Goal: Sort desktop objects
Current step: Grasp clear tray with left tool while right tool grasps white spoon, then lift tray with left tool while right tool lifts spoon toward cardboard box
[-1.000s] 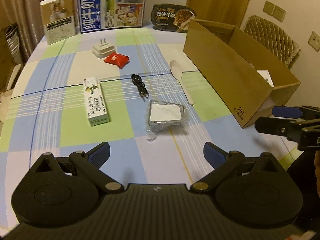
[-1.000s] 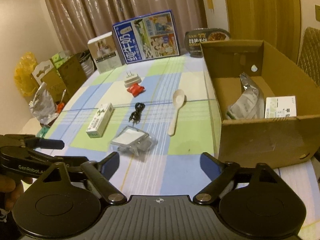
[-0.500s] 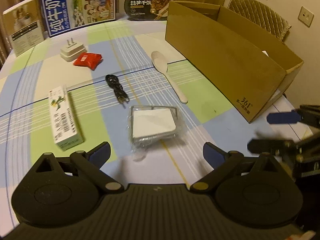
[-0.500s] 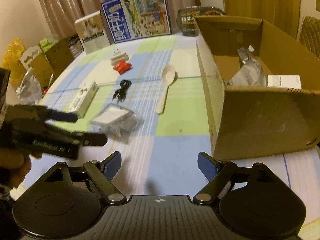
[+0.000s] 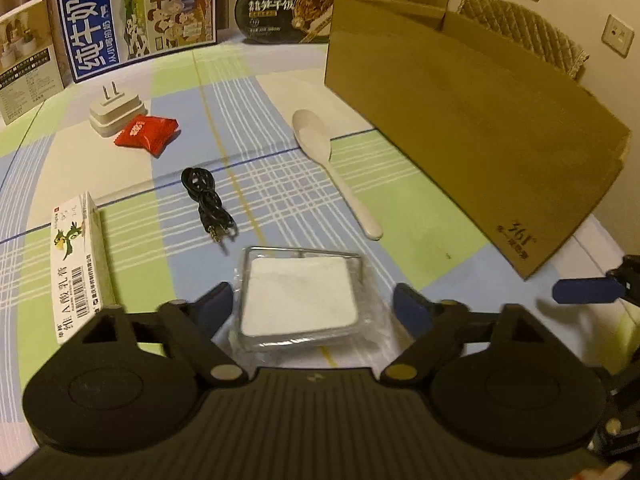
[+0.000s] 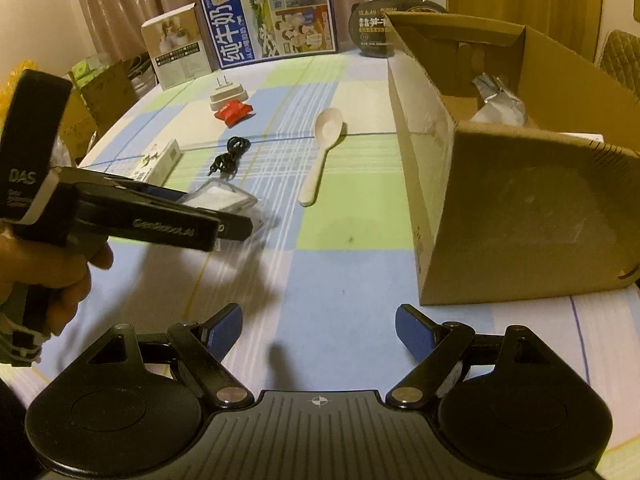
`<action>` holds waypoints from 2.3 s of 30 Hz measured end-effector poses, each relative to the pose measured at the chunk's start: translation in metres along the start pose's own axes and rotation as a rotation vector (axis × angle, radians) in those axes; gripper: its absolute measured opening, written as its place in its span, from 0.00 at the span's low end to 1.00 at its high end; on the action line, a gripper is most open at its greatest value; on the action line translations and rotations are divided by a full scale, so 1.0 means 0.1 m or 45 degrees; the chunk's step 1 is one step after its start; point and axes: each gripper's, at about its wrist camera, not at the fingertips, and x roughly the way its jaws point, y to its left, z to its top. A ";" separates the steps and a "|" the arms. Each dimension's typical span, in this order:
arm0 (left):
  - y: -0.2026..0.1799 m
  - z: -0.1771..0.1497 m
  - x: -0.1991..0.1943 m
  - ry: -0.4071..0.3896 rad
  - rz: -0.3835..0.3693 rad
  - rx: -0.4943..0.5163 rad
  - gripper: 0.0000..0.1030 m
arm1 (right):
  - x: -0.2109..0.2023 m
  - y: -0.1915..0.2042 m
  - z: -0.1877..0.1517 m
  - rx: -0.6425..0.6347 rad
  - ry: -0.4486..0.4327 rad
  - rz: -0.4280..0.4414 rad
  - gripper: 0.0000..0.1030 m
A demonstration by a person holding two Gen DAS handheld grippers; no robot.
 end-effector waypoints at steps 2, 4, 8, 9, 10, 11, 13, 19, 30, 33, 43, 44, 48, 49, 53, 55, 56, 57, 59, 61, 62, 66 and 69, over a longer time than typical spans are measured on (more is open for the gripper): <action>0.02 0.00 0.02 0.000 0.004 -0.005 0.68 | 0.01 0.01 0.00 0.002 0.001 0.011 0.79; 0.03 -0.01 0.01 -0.004 0.001 -0.004 0.63 | 0.02 0.02 0.00 0.002 0.000 0.021 0.79; 0.10 -0.06 -0.10 0.028 0.041 -0.005 0.61 | 0.03 0.05 0.01 -0.003 0.005 0.042 0.79; 0.13 -0.07 -0.13 0.034 0.055 -0.011 0.61 | 0.03 0.06 0.01 -0.007 0.007 0.047 0.79; 0.16 -0.10 -0.16 0.037 0.076 -0.015 0.61 | 0.04 0.07 0.02 -0.010 0.008 0.053 0.79; 0.19 -0.12 -0.20 0.037 0.100 -0.017 0.61 | 0.05 0.08 0.02 -0.011 0.008 0.058 0.79; 0.26 -0.17 -0.26 0.029 0.140 -0.023 0.61 | 0.06 0.10 0.03 -0.016 0.005 0.072 0.79; 0.47 -0.19 -0.33 0.006 0.183 -0.100 0.61 | 0.16 0.20 0.16 -0.048 -0.026 0.085 0.79; 0.61 -0.04 -0.21 -0.036 0.162 -0.170 0.61 | 0.70 0.25 0.68 -0.082 -0.113 -0.010 0.70; 0.67 -0.01 -0.19 -0.046 0.174 -0.196 0.61 | 0.89 0.22 0.79 -0.087 -0.123 -0.047 0.59; 0.71 0.02 -0.13 -0.048 0.154 -0.233 0.61 | 1.34 0.12 0.97 -0.082 -0.127 -0.121 0.37; 0.70 0.01 -0.13 -0.048 0.151 -0.235 0.61 | 1.35 0.12 0.98 -0.094 -0.132 -0.134 0.34; 0.68 0.00 -0.13 -0.043 0.139 -0.231 0.61 | 1.32 0.11 0.95 -0.112 -0.130 -0.147 0.06; 0.68 0.00 -0.14 -0.041 0.137 -0.229 0.61 | 1.29 0.12 0.93 -0.123 -0.121 -0.141 0.06; 0.65 -0.05 -0.17 -0.036 0.126 -0.221 0.61 | 1.10 0.19 0.74 -0.148 -0.082 -0.114 0.06; 0.62 -0.09 -0.20 -0.028 0.120 -0.213 0.61 | 0.95 0.25 0.58 -0.156 -0.058 -0.093 0.06; 0.60 -0.12 -0.22 -0.025 0.120 -0.208 0.61 | 0.88 0.28 0.50 -0.151 -0.046 -0.083 0.06; 0.57 -0.15 -0.25 -0.022 0.119 -0.202 0.61 | 0.78 0.31 0.41 -0.145 -0.033 -0.070 0.06; 0.52 -0.22 -0.32 -0.020 0.120 -0.194 0.61 | 0.63 0.34 0.25 -0.142 -0.018 -0.059 0.06; 0.47 -0.29 -0.39 -0.017 0.119 -0.186 0.61 | 0.47 0.36 0.10 -0.141 -0.010 -0.057 0.06; 0.43 -0.33 -0.44 -0.017 0.119 -0.180 0.61 | 0.41 0.38 0.05 -0.142 -0.010 -0.056 0.06; 0.33 -0.50 -0.60 -0.032 0.084 -0.196 0.61 | 0.28 0.40 -0.06 -0.152 -0.039 -0.041 0.07; 0.25 -0.59 -0.67 -0.039 0.086 -0.192 0.61 | 0.28 0.39 -0.06 -0.153 -0.062 -0.053 0.23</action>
